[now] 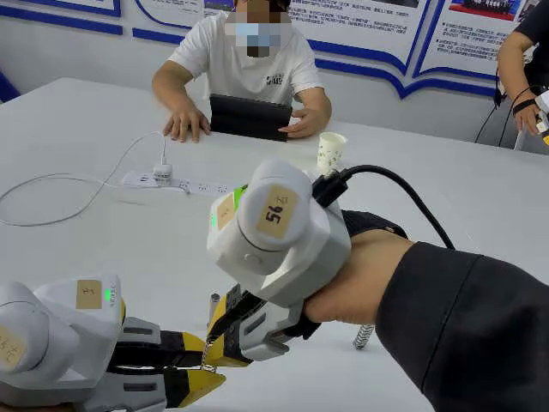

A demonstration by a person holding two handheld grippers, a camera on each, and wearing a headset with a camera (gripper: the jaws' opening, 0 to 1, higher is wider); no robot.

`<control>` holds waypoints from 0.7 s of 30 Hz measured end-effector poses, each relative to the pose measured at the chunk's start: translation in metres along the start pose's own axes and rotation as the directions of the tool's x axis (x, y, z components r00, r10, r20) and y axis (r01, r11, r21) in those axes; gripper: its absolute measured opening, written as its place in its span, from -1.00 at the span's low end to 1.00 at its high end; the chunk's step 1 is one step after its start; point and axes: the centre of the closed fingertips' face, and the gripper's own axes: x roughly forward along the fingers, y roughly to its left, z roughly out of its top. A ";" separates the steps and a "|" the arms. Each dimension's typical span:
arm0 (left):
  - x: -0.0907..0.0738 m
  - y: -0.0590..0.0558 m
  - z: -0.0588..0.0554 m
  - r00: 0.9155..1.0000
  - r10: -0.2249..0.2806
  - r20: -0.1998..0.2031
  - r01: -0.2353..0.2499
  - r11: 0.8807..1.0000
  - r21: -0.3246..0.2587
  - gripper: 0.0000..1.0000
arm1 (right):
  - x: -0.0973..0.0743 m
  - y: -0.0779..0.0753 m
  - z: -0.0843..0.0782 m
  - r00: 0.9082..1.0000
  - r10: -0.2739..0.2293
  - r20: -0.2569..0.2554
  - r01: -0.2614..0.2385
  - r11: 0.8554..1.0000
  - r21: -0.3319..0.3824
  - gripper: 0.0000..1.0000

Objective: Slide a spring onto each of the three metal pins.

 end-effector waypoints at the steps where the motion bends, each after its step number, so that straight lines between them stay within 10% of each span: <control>1: 0.000 0.000 0.000 1.000 -0.001 -0.001 0.001 1.000 -0.001 -0.78 | 0.000 0.000 0.000 1.000 0.000 -0.001 0.000 1.000 0.000 -0.76; 21: -0.010 0.009 -0.014 0.999 0.047 -0.017 -0.048 0.997 -0.063 -0.52 | -0.006 -0.021 -0.005 1.000 -0.025 -0.007 0.025 0.999 0.020 -0.76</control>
